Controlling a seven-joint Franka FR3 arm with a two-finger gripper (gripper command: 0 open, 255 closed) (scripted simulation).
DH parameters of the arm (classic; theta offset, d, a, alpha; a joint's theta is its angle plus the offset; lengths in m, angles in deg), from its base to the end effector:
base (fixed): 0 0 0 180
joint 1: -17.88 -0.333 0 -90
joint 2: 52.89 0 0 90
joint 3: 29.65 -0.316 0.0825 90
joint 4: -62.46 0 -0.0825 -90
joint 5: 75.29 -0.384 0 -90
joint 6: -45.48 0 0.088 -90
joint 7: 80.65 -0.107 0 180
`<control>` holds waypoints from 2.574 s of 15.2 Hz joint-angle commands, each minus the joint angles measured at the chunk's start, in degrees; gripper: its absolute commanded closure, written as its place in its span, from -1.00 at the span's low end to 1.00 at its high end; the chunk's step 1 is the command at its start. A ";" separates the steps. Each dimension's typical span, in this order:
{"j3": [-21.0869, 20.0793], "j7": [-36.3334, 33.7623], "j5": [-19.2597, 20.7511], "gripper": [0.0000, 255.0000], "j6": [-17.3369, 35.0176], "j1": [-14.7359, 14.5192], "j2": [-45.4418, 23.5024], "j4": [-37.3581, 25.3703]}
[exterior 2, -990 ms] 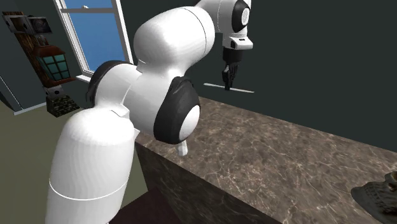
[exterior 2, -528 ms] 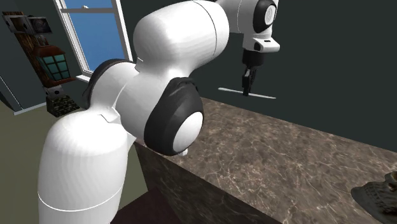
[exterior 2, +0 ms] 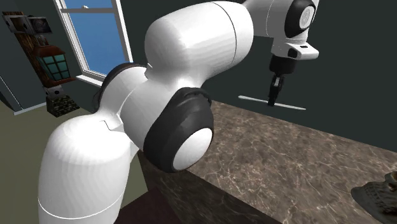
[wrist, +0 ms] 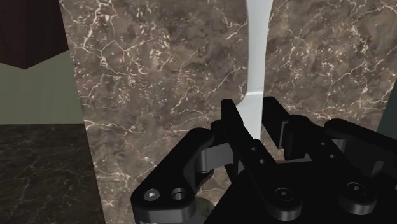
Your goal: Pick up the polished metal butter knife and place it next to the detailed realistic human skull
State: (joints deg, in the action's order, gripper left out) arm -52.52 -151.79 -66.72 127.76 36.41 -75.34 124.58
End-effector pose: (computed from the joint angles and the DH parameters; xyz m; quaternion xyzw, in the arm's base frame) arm 0.6492 -0.0288 0.6154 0.8220 -0.5694 -0.0055 0.0037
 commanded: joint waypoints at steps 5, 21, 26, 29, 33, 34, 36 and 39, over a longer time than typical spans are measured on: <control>2.11 7.18 0.69 1.00 -2.70 4.04 -3.95 -6.82; 3.97 14.61 0.87 1.00 2.58 10.09 -7.32 -5.02; 3.87 14.48 0.33 1.00 7.68 11.18 -5.40 2.02; 3.86 14.41 0.14 1.00 10.44 11.65 -4.68 5.52; 3.88 14.31 0.00 1.00 13.88 12.13 -4.07 9.58; 3.88 14.28 -0.02 1.00 14.70 12.23 -3.97 10.50; 3.91 14.22 -0.03 1.00 16.32 12.41 -3.84 12.27; 3.96 14.12 -0.01 1.00 18.67 12.62 -3.77 14.70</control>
State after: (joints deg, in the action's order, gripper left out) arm -48.61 -137.71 -66.76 145.58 48.92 -79.05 138.50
